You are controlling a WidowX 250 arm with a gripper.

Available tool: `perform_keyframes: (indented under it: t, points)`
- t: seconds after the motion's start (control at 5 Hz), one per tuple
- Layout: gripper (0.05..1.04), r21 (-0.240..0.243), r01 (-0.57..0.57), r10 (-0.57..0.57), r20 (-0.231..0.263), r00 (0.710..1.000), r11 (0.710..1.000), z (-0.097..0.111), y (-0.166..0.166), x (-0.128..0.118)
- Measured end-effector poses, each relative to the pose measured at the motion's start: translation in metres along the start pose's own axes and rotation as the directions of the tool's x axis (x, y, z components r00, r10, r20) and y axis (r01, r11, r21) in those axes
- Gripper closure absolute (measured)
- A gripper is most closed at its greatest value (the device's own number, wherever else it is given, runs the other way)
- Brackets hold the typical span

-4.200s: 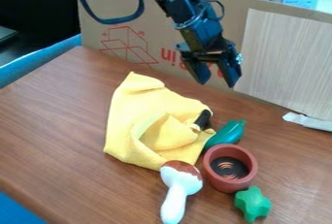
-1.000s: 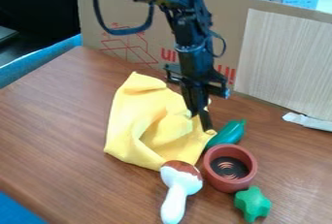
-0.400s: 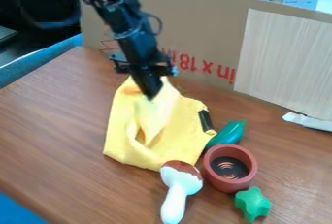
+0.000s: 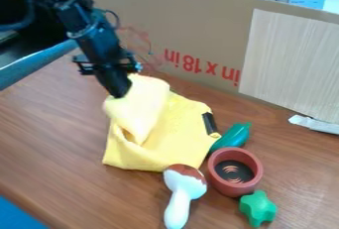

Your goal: Unfold the cloth from the top right to the bottom left

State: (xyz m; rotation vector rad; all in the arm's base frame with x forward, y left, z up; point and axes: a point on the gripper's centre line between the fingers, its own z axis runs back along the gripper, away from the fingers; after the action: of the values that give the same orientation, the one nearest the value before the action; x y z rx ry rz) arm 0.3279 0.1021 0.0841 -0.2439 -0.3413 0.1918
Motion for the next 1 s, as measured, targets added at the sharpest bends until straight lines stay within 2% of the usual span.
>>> perform_keyframes:
  t: [0.4, 0.6, 0.8, 1.0]
  points:
    - [1.030, -0.001, -0.102, 0.102, 0.028, 0.994, 0.995, 0.033, 0.043, -0.017]
    - [1.030, 0.041, -0.167, 0.166, 0.026, 0.986, 0.985, 0.038, 0.060, -0.023]
    - [1.030, 0.093, -0.238, 0.234, 0.058, 0.971, 0.967, 0.043, 0.080, -0.024]
    - [1.030, 0.137, -0.299, 0.296, 0.038, 0.954, 0.944, 0.037, 0.098, -0.027]
